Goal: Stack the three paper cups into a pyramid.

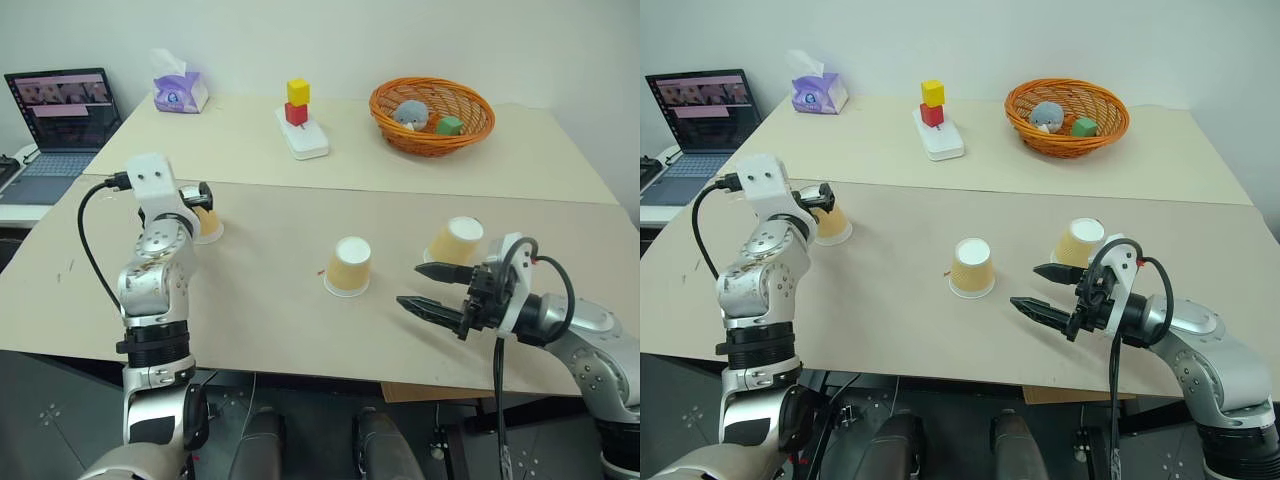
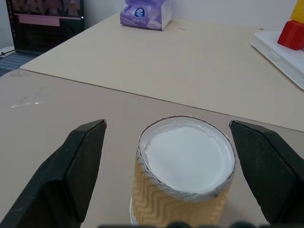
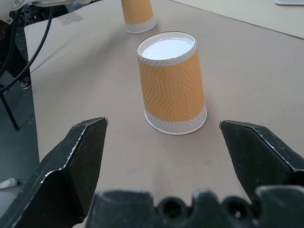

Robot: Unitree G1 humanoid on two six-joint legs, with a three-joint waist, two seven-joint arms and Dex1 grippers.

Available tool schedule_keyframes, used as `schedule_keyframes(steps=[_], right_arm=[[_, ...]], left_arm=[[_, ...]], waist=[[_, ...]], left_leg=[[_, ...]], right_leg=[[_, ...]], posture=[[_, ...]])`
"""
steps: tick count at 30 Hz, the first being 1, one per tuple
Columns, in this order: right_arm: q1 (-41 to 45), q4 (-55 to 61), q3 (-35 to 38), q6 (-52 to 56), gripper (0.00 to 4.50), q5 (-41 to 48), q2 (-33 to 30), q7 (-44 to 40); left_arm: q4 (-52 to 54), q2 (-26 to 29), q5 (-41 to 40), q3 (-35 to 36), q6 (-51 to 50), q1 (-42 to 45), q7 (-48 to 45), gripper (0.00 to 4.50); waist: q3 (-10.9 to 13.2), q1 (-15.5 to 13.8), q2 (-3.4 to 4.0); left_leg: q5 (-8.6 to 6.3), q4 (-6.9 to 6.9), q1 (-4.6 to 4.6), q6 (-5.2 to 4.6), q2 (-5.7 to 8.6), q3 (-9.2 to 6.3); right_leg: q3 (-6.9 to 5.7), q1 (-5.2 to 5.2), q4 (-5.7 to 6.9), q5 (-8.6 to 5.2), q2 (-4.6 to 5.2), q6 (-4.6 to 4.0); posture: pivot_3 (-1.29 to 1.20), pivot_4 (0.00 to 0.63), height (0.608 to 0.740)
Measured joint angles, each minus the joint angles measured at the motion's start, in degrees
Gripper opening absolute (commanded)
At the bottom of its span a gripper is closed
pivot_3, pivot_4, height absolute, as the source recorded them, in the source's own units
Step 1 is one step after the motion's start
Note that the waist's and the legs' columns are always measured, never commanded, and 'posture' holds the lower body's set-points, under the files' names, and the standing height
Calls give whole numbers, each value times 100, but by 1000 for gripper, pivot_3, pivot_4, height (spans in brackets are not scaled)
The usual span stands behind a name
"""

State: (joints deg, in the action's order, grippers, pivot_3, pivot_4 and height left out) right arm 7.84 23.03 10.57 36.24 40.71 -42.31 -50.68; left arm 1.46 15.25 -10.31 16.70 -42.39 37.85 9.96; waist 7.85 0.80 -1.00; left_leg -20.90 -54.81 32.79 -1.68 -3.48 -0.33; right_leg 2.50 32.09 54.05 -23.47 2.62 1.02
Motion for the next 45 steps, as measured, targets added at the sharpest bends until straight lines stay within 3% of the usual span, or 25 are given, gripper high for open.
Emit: schedule_keyframes(steps=[17, 21, 34, 40, 45], right_arm=[[-19, 0, 11, 0, 4500, -2, -1, -1], [-19, 0, 33, 0, 4500, -2, -2, -1], [-7, -16, 33, 0, 4500, -10, -4, -40], [62, -90, 22, 0, 4500, -17, -14, -67], [72, -180, 34, -5, 4500, -44, -24, -132]], left_arm=[[-245, -80, 122, -157, 2, -70, -135, 4412], [-247, -80, 141, -149, 12, -69, -140, 3487], [-145, 179, 316, -505, 515, -6, -608, 3487], [479, 780, -630, -671, 782, -46, -2668, 3487], [640, 1547, -1280, -732, 1273, -1325, -4798, 3487]], waist=[[0, 0, 0], [0, 0, 0], [0, 3, 0], [-1, 6, 1], [0, 102, 4]], left_leg=[[0, -1, 1, 0, 0, -1], [0, -1, 1, 0, 0, -1], [0, -1, 3, 0, 0, -1], [2, 0, 3, 3, -1, 5], [1, 0, -5, 2, -19, 13]], right_leg=[[0, 0, 0, 0, 0, 0], [0, 0, 1, 0, 0, 0], [-2, 2, 1, 0, 0, 0], [-1, 4, 0, 0, 0, -1], [-3, 7, 8, -7, -11, -14]], posture=[[0, 150, 658], [0, 150, 658], [0, 150, 658], [0, 150, 658], [0, 150, 658]])
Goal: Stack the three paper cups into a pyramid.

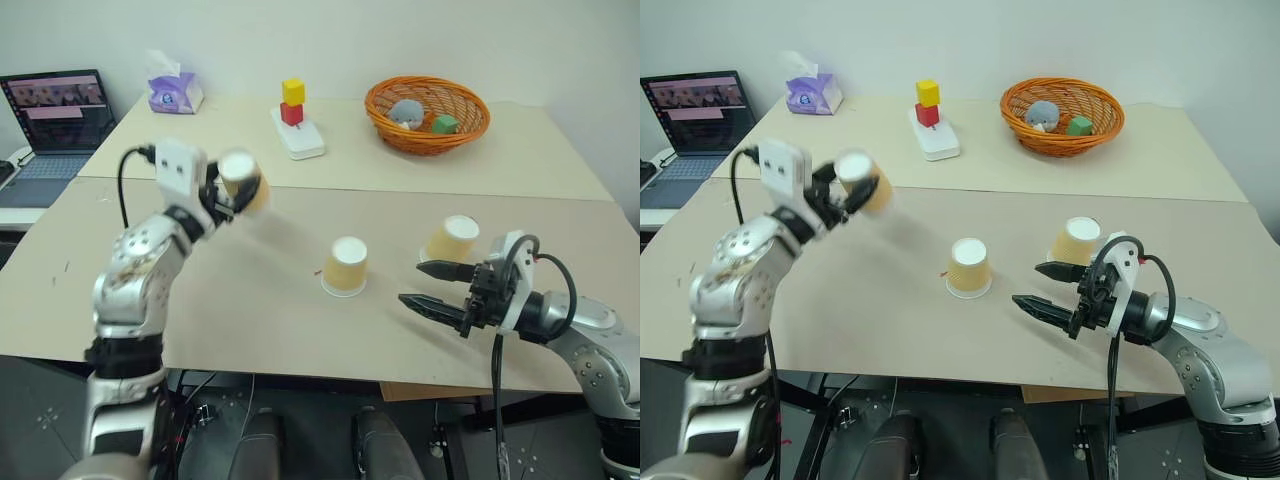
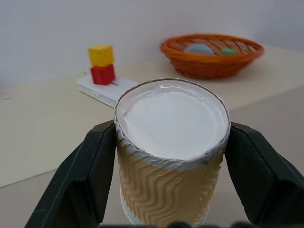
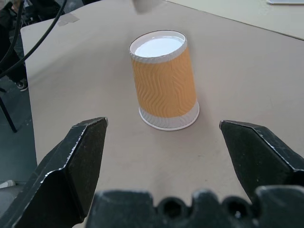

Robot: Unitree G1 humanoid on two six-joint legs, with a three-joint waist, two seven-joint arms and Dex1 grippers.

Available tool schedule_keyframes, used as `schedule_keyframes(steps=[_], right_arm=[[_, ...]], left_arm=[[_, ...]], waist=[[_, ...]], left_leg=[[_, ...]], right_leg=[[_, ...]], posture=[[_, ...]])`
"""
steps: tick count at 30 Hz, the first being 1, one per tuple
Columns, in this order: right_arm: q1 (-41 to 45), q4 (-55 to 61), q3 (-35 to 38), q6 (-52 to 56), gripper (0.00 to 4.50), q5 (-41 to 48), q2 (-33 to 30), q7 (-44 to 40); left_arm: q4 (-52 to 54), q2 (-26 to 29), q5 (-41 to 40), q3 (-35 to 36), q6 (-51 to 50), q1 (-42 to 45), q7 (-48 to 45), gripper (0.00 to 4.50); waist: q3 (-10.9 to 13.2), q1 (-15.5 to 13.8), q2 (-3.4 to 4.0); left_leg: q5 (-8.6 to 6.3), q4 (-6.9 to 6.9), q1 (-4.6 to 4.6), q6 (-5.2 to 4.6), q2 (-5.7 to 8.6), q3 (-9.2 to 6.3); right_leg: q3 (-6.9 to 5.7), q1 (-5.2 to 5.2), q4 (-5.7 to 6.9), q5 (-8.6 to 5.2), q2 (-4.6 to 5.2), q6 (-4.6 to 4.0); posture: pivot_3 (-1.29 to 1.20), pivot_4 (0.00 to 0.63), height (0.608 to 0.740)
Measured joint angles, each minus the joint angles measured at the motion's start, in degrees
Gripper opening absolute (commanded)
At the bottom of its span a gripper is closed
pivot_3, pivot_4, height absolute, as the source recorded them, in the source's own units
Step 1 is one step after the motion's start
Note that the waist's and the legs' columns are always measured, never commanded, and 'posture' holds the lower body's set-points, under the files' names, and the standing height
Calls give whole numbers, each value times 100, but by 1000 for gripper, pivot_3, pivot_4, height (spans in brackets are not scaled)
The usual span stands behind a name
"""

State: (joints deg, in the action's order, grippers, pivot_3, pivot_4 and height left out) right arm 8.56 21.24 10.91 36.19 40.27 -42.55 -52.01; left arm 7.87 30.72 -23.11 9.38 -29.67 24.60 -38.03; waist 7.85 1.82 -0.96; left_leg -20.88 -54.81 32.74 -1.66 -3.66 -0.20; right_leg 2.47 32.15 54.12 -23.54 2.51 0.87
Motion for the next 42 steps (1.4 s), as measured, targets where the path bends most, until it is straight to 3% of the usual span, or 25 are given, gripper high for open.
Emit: schedule_keyframes(steps=[5, 18, 42], right_arm=[[28, -17, -4, 0, 4500, -44, 0, -32], [-50, 64, 56, 0, 4500, -69, 1, 30], [-351, 327, 372, 5, 4500, 89, -25, 234]], left_arm=[[-91, 255, -579, -51, -348, 5, -841, 3487], [-339, 444, -600, -735, -58, 624, -1929, 3487], [-878, 222, -335, -1112, 207, 738, -2180, 3487]], waist=[[1, -90, 0], [1, -47, 0], [1, -77, 0]], left_leg=[[0, -3, 1, 0, 5, -1], [-1, -2, 2, -3, -1, 0], [-2, -3, 2, -3, 0, 0]], right_leg=[[-5, -5, -5, 0, 2, 1], [-3, -1, -4, 0, -6, 1], [-3, -2, -4, 0, -5, 1]], posture=[[0, 150, 658], [0, 150, 658], [0, 150, 658]])
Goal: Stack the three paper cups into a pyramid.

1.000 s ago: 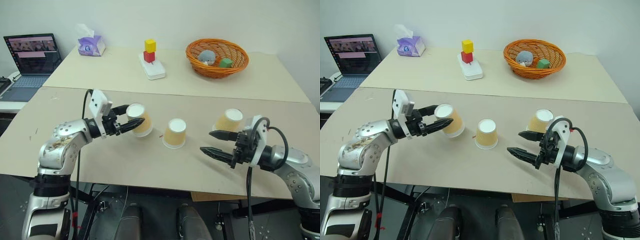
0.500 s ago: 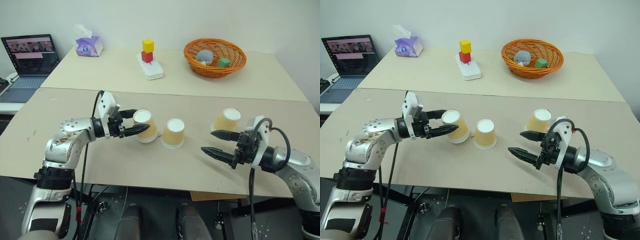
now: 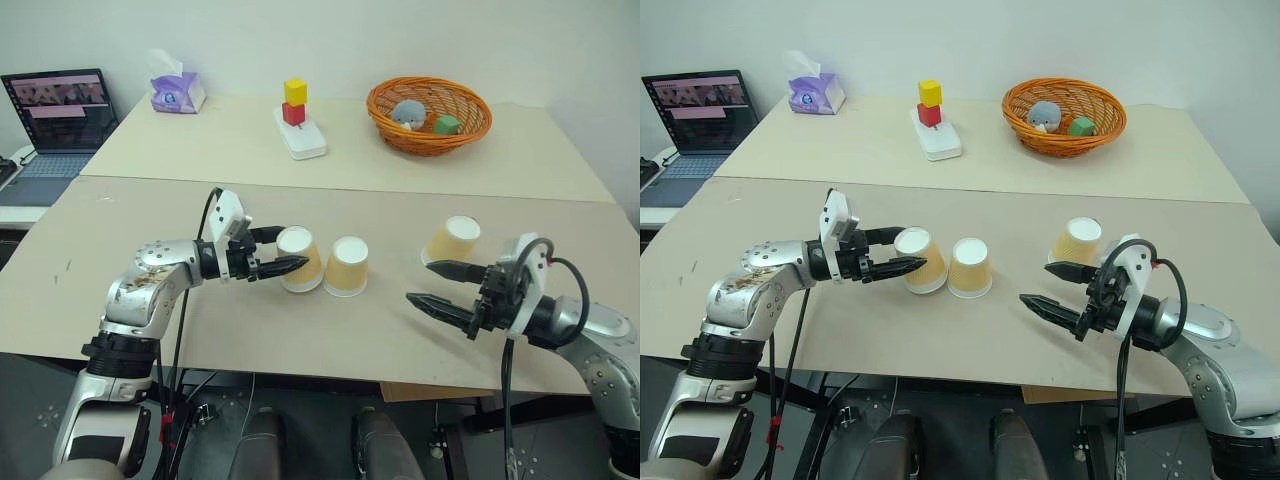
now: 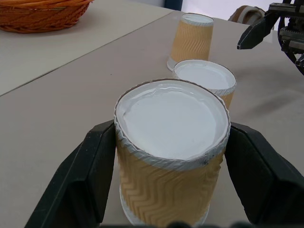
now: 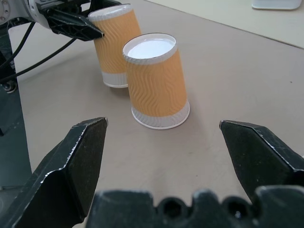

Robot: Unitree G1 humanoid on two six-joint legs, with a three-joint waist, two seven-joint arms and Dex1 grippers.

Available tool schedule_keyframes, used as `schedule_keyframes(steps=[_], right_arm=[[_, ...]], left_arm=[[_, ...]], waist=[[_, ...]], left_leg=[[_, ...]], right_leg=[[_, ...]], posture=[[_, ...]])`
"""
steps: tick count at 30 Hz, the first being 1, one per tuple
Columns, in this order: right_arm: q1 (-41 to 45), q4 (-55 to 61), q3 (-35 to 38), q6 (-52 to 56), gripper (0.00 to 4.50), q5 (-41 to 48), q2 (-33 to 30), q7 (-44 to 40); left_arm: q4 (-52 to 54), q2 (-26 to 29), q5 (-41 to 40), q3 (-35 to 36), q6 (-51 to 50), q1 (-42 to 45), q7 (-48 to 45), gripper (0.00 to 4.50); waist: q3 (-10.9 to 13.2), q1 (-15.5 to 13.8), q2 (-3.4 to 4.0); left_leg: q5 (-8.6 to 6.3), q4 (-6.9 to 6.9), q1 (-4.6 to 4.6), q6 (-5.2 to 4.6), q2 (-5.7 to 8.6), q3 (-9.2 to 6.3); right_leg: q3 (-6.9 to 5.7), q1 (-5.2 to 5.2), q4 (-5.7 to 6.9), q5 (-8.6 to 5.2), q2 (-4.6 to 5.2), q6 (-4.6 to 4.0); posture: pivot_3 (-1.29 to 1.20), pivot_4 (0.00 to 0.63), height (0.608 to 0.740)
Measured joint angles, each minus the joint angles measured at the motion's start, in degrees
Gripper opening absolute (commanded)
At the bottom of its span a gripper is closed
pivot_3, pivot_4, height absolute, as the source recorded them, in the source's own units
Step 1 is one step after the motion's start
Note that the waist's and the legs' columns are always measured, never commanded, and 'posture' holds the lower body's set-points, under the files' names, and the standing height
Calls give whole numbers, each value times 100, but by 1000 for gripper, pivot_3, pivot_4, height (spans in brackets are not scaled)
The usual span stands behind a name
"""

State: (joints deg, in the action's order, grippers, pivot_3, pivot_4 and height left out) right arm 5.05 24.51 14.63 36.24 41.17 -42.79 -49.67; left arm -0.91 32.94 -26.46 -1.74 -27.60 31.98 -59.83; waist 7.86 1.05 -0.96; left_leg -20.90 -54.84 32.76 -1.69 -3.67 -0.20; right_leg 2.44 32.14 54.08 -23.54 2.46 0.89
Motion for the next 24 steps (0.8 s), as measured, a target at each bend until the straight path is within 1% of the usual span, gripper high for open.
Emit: schedule_keyframes(steps=[15, 17, 18, 19, 24], right_arm=[[-64, 12, 4, 0, 4500, 23, -62, -1], [-64, 12, 5, 0, 4500, 28, -73, 0], [-64, 12, 5, 0, 4500, 32, -74, 1], [-64, 12, 5, 0, 4500, 39, -75, 2], [-65, 12, 5, 0, 4500, 58, -106, 1]], left_arm=[[-228, -127, 376, -95, 384, 12, 8, 3487], [-228, -158, 392, -122, 384, 12, 14, 3897], [-228, -194, 388, -124, 384, 12, 12, 4213], [-228, -217, 385, -124, 383, 12, 11, 4430], [-187, -363, 336, -94, 336, 13, 96, 4430]], waist=[[0, -1, 0], [0, -1, 0], [0, 0, 0], [0, 1, 0], [0, -1, 0]], left_leg=[[0, 0, 0, 0, 0, 0], [0, 0, 0, 0, 0, 0], [0, 0, 0, 0, 0, 0], [0, 0, 0, 0, 0, 0], [0, 0, 0, 0, 0, 0]], right_leg=[[0, 0, 0, 0, 0, 0], [0, 0, 0, 0, 0, 0], [0, 0, 0, 0, 0, 0], [0, 0, 0, 0, 0, 0], [0, -1, 0, 0, 0, 0]], posture=[[0, 150, 658], [0, 150, 658], [0, 150, 658], [0, 150, 658], [0, 150, 658]])
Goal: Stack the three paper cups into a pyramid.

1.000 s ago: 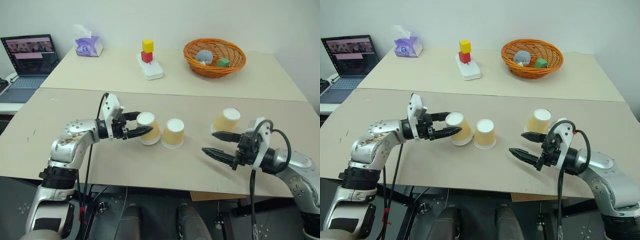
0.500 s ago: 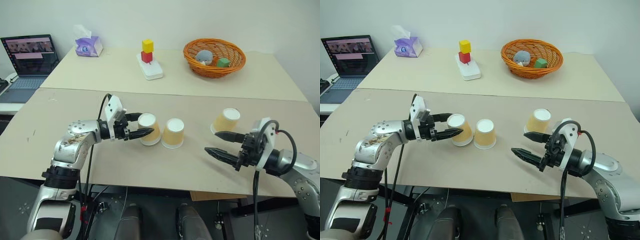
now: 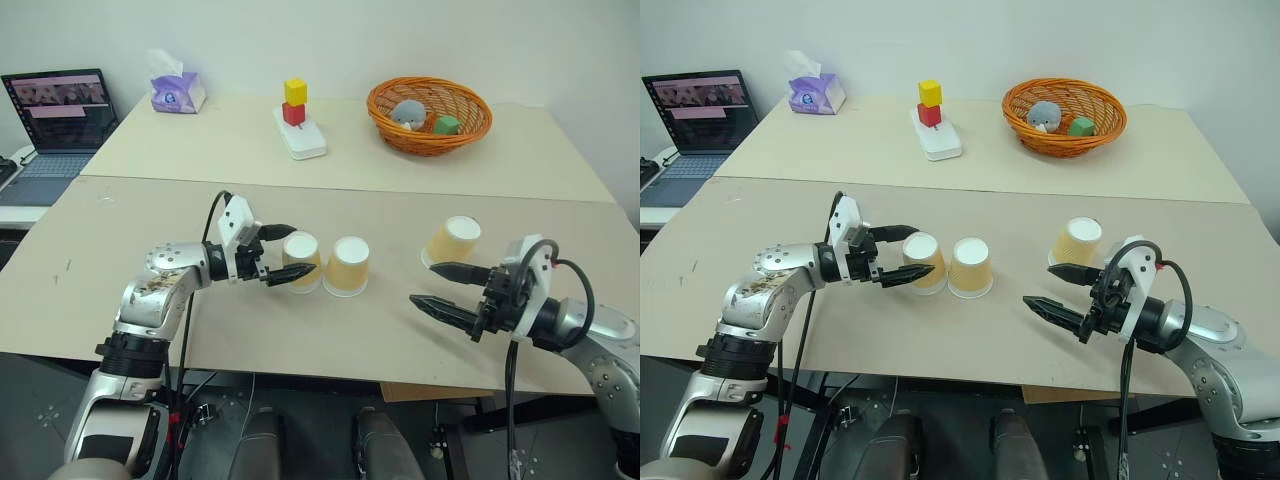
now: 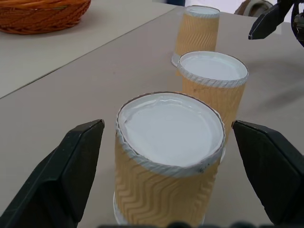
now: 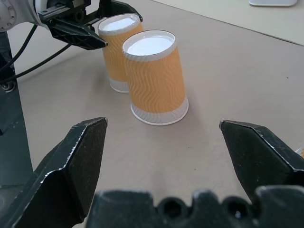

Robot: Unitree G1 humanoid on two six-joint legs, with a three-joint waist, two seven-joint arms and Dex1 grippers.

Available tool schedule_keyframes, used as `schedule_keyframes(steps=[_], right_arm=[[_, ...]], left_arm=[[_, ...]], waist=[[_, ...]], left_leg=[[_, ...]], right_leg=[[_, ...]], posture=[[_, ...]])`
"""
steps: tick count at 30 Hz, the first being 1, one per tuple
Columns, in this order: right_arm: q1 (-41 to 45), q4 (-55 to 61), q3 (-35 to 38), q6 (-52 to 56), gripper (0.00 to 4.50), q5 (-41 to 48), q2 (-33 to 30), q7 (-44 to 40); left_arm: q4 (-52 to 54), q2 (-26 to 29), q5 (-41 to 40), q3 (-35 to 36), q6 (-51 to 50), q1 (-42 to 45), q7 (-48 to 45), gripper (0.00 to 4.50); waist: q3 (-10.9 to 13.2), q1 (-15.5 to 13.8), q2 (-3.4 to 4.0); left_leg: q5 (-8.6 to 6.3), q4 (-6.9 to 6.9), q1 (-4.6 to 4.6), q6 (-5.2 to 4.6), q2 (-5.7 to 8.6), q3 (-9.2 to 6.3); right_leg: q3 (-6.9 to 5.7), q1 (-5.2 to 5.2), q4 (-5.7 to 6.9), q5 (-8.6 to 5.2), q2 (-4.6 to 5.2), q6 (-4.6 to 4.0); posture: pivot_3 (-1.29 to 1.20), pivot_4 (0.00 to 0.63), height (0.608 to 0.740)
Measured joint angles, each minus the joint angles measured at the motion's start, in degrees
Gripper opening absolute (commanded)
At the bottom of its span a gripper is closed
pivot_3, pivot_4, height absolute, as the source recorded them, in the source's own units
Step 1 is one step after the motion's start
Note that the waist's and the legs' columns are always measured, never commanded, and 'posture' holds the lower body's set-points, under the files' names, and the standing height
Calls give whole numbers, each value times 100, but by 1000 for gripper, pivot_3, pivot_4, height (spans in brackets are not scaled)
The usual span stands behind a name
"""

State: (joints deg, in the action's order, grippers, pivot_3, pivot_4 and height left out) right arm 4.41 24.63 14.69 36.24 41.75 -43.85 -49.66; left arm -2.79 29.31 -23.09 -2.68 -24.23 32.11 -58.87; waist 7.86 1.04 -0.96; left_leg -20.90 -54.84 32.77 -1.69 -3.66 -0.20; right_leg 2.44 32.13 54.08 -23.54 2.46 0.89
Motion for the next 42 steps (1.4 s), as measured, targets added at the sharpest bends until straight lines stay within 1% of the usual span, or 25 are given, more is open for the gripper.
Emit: schedule_keyframes(steps=[4, 7, 10, 13, 17, 21, 25, 27, 33, 37, 42], right_arm=[[1, -1, 0, 0, 4500, 1, -21, -3], [5, -9, 0, 0, 4500, 2, -34, -7], [7, -36, 6, 0, 4500, 4, -40, -18], [13, -119, 61, 0, 4500, 3, -95, -36], [100, -514, 267, -25, 4500, -68, -213, -30], [151, -698, 509, -95, 4500, -124, -330, -36], [99, -803, 696, -305, 4500, -479, -417, 62], [112, -928, 711, -429, 4500, -696, -415, 228], [248, -1269, 699, -742, 4500, -1214, -286, 709], [332, -1332, 525, -875, 4500, -1458, -149, 813], [897, -1860, 130, -1054, 4500, -1695, 115, 880]], left_arm=[[31, -20, -82, 84, -84, 60, 151, 4430], [31, -16, -195, 320, -233, 192, 362, 4430], [65, 6, -612, 824, -706, 635, 757, 4430], [290, 203, -990, 1267, -1080, 1167, 977, 4430], [668, 425, -1420, 1377, -1479, 1588, 925, 4430], [1129, 628, -1885, 1232, -1989, 1771, 631, 4430], [1836, 744, -2432, 850, -2496, 1616, 256, 4430], [2027, 751, -2488, 692, -2541, 1447, 158, 4430], [2154, 876, -2141, 0, -2400, 932, -147, 4430], [2170, 926, -1872, -151, -2125, 795, -259, 4430], [2175, 919, -1673, -240, -1926, 630, -242, 4430]], waist=[[0, 4, 0], [0, 6, 0], [2, 1, -3], [2, 1, -3], [2, 0, -3], [2, 1, -2], [2, 4, -2], [1, 12, -1], [2, 21, 0], [4, 19, 3], [5, 43, 6]], left_leg=[[0, 0, 0, 0, 0, 0], [0, 0, 0, 0, 0, -1], [0, 0, 2, 0, 0, -3], [0, 0, 2, -1, 2, -2], [0, -1, 0, 0, 3, 0], [0, 0, -1, 0, 1, 1], [0, -1, -2, 0, 0, 4], [0, -1, -7, 0, 0, 5], [0, 0, -3, 0, -3, 8], [0, -1, -3, 0, -2, 10], [0, -1, -5, -1, -2, 12]], right_leg=[[0, 0, 0, 0, -1, 0], [0, 0, 0, 0, -1, 0], [-2, 0, 0, 0, 0, 0], [-1, 0, -2, 0, 1, 1], [-1, -1, 1, 0, 1, 1], [0, -1, 1, 0, 0, 0], [4, -1, 1, -1, -1, 1], [6, -1, 6, -1, -2, 0], [8, 4, 7, -2, -6, -2], [9, 4, 7, -2, -4, -2], [10, 4, 9, -2, -5, -2]], posture=[[0, 150, 658], [0, 150, 658], [0, 150, 658], [0, 150, 658], [0, 150, 658], [0, 150, 658], [0, 150, 658], [0, 150, 658], [0, 150, 658], [0, 150, 658], [0, 150, 658]])
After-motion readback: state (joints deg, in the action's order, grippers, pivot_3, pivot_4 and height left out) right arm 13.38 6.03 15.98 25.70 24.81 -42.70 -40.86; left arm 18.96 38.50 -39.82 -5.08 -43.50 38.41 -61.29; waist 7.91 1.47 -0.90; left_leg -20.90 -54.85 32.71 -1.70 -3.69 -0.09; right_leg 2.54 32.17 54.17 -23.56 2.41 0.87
